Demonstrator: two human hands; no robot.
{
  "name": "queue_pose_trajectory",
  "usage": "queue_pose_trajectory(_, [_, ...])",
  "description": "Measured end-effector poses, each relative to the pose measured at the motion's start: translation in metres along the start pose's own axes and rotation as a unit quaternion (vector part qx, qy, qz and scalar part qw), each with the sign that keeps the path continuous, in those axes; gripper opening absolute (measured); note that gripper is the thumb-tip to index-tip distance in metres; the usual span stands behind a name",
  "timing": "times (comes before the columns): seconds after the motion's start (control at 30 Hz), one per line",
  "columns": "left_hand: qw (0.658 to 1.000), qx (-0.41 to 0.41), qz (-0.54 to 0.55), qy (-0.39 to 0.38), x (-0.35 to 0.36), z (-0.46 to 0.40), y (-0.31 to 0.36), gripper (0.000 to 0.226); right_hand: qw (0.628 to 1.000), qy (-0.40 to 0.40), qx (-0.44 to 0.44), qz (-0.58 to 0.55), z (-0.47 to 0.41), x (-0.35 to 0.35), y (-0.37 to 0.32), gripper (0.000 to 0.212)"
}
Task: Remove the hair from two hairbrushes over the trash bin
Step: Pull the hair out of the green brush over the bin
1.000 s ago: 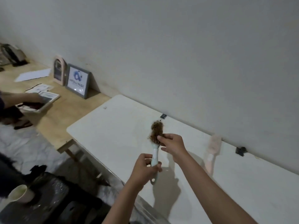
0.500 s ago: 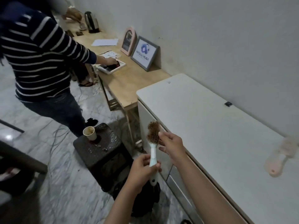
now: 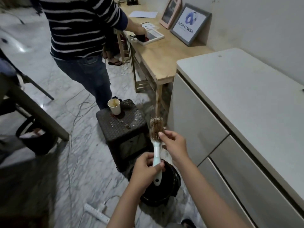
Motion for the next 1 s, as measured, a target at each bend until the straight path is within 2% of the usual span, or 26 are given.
queue_pose_trajectory(0.07, [1.0, 0.01, -0.016, 0.007, -0.001, -0.01, -0.02, 0.028, 1.0, -0.004, -0.002, -0.001, -0.009, 0.003, 0.021, 0.023])
queue_pose_trajectory(0.13, [0.999, 0.023, -0.028, 0.012, 0.0, -0.017, -0.041, 0.028, 1.0, -0.006, -0.001, -0.013, -0.016, 0.004, 0.042, 0.009])
queue_pose_trajectory(0.27, [0.997, 0.052, -0.051, 0.025, 0.003, -0.024, -0.075, 0.027, 1.0, 0.004, -0.005, -0.018, -0.023, 0.001, 0.076, 0.004])
queue_pose_trajectory(0.37, [0.996, 0.057, -0.04, 0.05, 0.005, -0.022, -0.092, 0.022, 1.0, 0.009, 0.001, -0.021, -0.025, 0.0, 0.092, 0.004])
queue_pose_trajectory(0.5, [0.995, 0.017, -0.019, 0.1, 0.003, 0.009, -0.114, 0.012, 0.998, -0.011, 0.048, -0.047, 0.003, -0.003, 0.115, 0.006])
queue_pose_trajectory(0.57, [0.994, 0.023, -0.011, 0.105, 0.003, 0.02, -0.118, 0.021, 0.997, -0.024, 0.051, -0.051, 0.014, -0.006, 0.119, 0.003])
queue_pose_trajectory(0.63, [0.994, 0.023, -0.002, 0.107, 0.005, 0.025, -0.119, 0.027, 0.997, -0.023, 0.054, -0.055, 0.023, -0.009, 0.12, 0.009])
queue_pose_trajectory(0.8, [0.991, 0.027, 0.045, 0.126, 0.014, 0.043, -0.117, 0.027, 0.992, -0.016, 0.081, -0.097, 0.044, -0.02, 0.117, 0.005])
queue_pose_trajectory(1.0, [0.984, 0.047, 0.064, 0.159, 0.016, 0.053, -0.111, 0.034, 0.988, -0.008, 0.08, -0.129, 0.053, -0.029, 0.109, 0.019])
Point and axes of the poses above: each hand's wrist, its own z-axis away from the middle knuckle, its own x-axis out of the palm, y = z × x, the point moved 4 cm from there along -z, towards the middle knuckle, and after that the axes turned 3 degrees about y, right-handed, at the moved point
